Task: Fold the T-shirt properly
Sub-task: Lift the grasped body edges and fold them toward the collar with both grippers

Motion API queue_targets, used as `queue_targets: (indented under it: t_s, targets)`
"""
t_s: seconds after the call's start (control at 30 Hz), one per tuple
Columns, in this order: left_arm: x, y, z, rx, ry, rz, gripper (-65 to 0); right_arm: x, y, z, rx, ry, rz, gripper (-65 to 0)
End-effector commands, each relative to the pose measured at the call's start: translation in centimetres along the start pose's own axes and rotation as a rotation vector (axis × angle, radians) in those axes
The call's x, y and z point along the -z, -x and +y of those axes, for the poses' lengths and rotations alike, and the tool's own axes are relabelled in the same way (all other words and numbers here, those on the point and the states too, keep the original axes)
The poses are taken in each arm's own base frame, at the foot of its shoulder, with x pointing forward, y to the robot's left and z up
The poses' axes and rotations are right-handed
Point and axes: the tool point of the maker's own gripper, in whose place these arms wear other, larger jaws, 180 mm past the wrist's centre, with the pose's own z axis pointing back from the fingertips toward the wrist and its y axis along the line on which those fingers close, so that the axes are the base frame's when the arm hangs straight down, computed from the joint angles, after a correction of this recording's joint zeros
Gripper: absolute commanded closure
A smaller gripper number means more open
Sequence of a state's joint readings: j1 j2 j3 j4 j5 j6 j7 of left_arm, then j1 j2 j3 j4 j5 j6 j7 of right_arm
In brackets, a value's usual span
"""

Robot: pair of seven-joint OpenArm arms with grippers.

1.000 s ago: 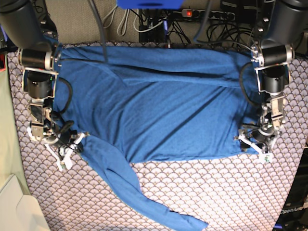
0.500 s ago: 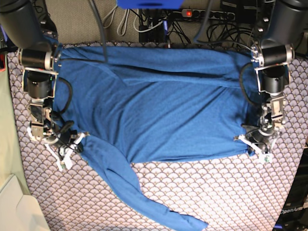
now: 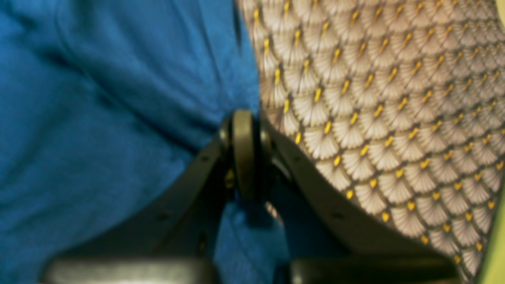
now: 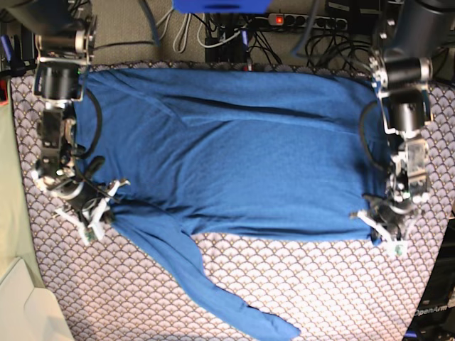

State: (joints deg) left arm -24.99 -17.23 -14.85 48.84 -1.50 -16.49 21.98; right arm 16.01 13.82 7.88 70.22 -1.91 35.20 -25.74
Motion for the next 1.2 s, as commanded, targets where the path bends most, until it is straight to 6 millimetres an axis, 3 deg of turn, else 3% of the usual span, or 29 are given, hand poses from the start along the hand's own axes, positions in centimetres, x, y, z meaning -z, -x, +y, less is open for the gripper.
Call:
queue_targets:
  t_s: [0.0,0.27,0.5,0.73,0.87,1.17]
  targets:
    - [-0.5,-2.4,0.9,0.016,-0.018,-0.060,-0.4,-1.1,-2.3,-1.5,-0.013,0.036,-0.068,0.0]
    - [-3.4,-0.9,0.7,0.048,-0.035,-0.065,-0.4,-5.4,-1.7,-1.2,-0.068,0.094,-0.085,0.0]
    - [-6.5,0.0,2.6,0.017,-0.091,-0.056,-0.4,-8.5,0.2,2.3,-0.114,0.072,-0.081,0.0]
    - [-9.1,1.5,1.7,0.075,-0.090,-0.065,-0.4,-11.7,1.1,4.8,-0.121,0.074,-0.090,0.0]
    - [-10.5,2.7,1.3,0.101,-0.088,-0.059,-0.4,-12.7,2.2,5.6,-0.130,0.062,-0.069,0.0]
    - [-12.8,6.3,3.8,0.084,-0.148,0.003,-0.4,-13.6,5.4,7.0,-0.120,0.026,0.004,0.0]
